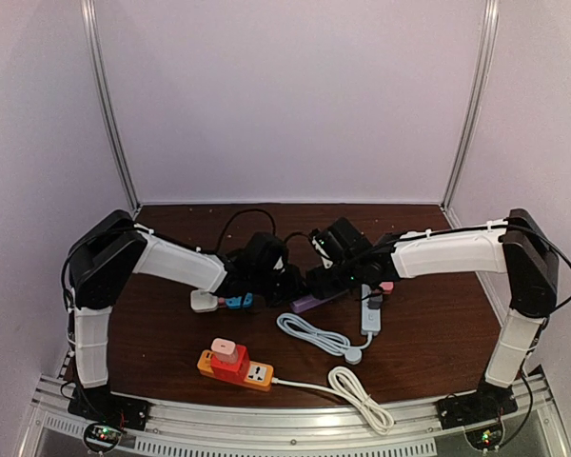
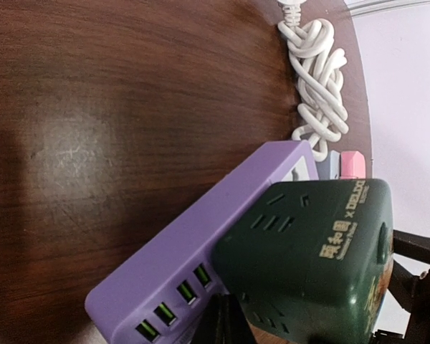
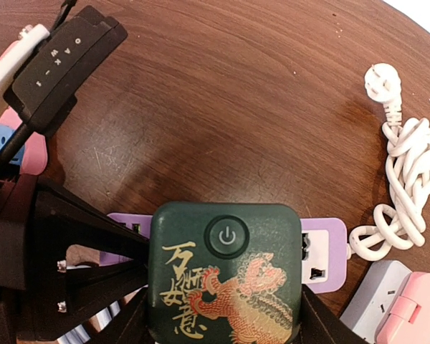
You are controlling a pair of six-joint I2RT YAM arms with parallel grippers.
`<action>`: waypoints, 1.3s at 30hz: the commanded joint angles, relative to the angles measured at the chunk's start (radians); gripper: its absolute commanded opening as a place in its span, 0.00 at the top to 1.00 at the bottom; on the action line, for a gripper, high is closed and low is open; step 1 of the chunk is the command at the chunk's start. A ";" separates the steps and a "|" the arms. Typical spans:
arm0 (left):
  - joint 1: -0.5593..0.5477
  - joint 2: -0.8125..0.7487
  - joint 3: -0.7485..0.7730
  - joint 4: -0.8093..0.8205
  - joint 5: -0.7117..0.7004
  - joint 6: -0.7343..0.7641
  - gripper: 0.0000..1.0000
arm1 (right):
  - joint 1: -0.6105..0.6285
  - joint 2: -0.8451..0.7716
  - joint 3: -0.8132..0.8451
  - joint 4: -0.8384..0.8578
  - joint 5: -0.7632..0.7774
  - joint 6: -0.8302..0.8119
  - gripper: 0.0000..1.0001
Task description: Pull the plug off the socket
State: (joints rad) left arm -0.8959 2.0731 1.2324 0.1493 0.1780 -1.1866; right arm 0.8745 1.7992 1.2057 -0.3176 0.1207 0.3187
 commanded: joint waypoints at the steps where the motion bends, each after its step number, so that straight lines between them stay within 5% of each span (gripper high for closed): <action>1: -0.012 0.057 -0.014 -0.100 -0.024 -0.019 0.98 | 0.014 -0.006 0.006 0.037 0.026 0.005 0.58; 12: -0.011 0.061 -0.045 -0.142 -0.050 -0.037 0.99 | 0.006 -0.068 0.004 0.052 0.102 0.025 0.67; 25: -0.011 0.061 -0.054 -0.143 -0.055 -0.041 1.00 | -0.078 -0.092 -0.040 0.057 0.019 0.073 0.69; 39: -0.016 0.073 -0.048 -0.178 -0.067 -0.047 1.00 | -0.022 -0.101 -0.002 0.069 0.034 0.070 0.71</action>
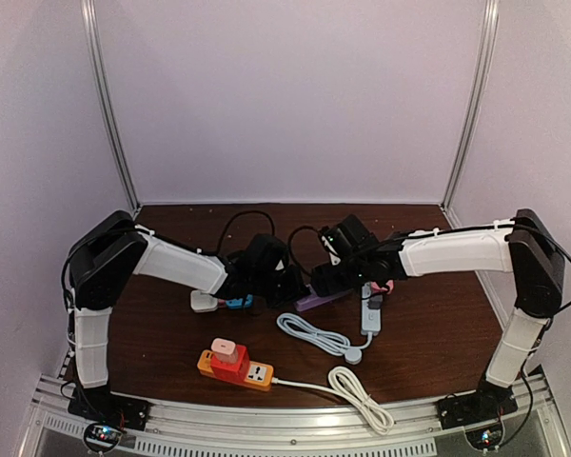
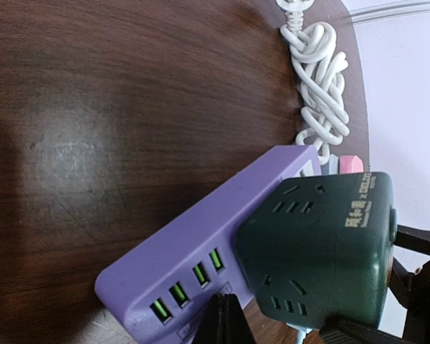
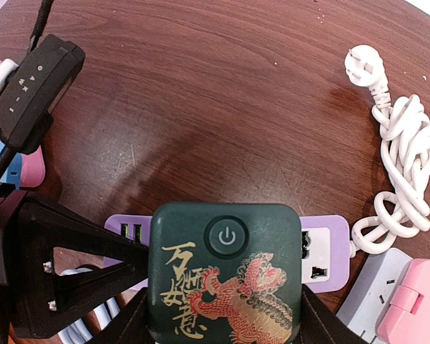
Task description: Pull the plug off the socket
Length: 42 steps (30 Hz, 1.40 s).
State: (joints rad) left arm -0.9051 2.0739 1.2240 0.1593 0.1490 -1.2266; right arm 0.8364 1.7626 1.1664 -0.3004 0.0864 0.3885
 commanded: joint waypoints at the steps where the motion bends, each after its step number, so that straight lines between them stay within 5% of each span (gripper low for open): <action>1: -0.008 0.073 -0.040 -0.188 -0.039 -0.008 1.00 | 0.019 -0.066 0.039 0.053 0.074 -0.005 0.71; 33: -0.011 0.089 -0.022 -0.207 -0.040 -0.007 1.00 | -0.004 -0.108 0.067 -0.001 0.061 0.012 0.72; 42: -0.013 0.019 0.147 -0.317 -0.075 0.147 1.00 | -0.101 -0.212 0.035 -0.021 0.030 0.038 0.72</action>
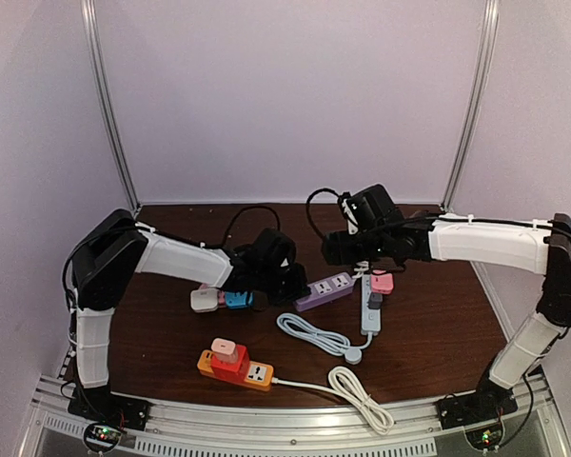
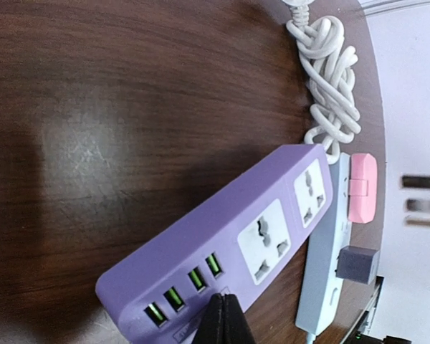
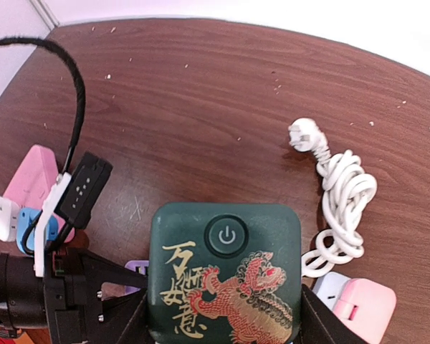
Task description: Pull the plug off the socket
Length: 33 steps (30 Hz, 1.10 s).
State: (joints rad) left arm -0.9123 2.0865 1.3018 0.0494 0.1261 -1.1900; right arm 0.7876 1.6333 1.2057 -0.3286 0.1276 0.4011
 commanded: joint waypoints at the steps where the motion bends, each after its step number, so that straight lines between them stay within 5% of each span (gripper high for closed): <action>1: -0.005 -0.006 0.099 -0.227 -0.060 0.131 1.00 | -0.069 -0.096 -0.010 0.012 -0.022 0.030 0.72; 6: -0.006 -0.074 0.187 -0.303 -0.100 0.215 0.99 | -0.171 -0.125 -0.036 0.023 -0.079 0.048 0.72; 15: -0.006 -0.322 0.069 -0.412 -0.231 0.315 0.94 | -0.443 -0.118 -0.119 0.170 -0.325 0.148 0.72; 25: -0.005 -0.575 -0.072 -0.492 -0.354 0.341 0.93 | -0.650 0.055 -0.104 0.360 -0.556 0.271 0.73; 33: -0.006 -0.614 -0.101 -0.492 -0.366 0.327 0.92 | -0.736 0.208 -0.037 0.447 -0.689 0.343 0.73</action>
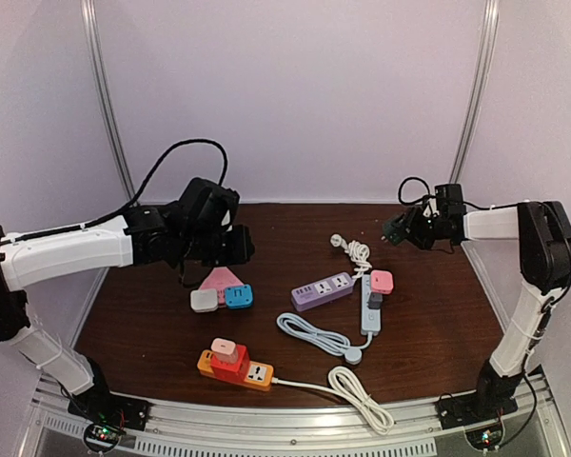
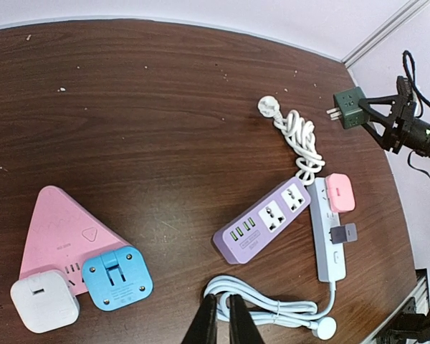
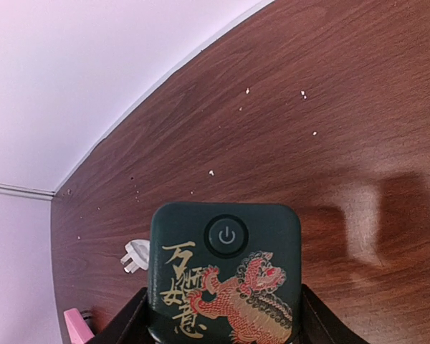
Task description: Pull the plug off the socket
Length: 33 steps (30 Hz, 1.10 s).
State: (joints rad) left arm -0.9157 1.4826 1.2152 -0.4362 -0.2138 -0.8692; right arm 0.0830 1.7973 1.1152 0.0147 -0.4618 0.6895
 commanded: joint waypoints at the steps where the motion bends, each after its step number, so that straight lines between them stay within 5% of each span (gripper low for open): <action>1: -0.002 -0.007 -0.015 -0.007 -0.024 0.005 0.92 | -0.037 0.063 0.056 0.120 -0.115 0.068 0.73; 14: -0.003 0.046 0.017 -0.002 -0.001 -0.010 0.92 | -0.071 0.228 0.097 0.246 -0.198 0.174 0.68; 33: -0.001 0.116 0.088 -0.018 0.018 0.016 0.91 | -0.153 0.267 0.113 0.148 -0.156 0.101 0.20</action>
State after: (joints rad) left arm -0.9157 1.5738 1.2526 -0.4507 -0.2123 -0.8703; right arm -0.0589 2.0590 1.2045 0.1989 -0.6468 0.8238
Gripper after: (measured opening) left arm 0.086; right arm 0.758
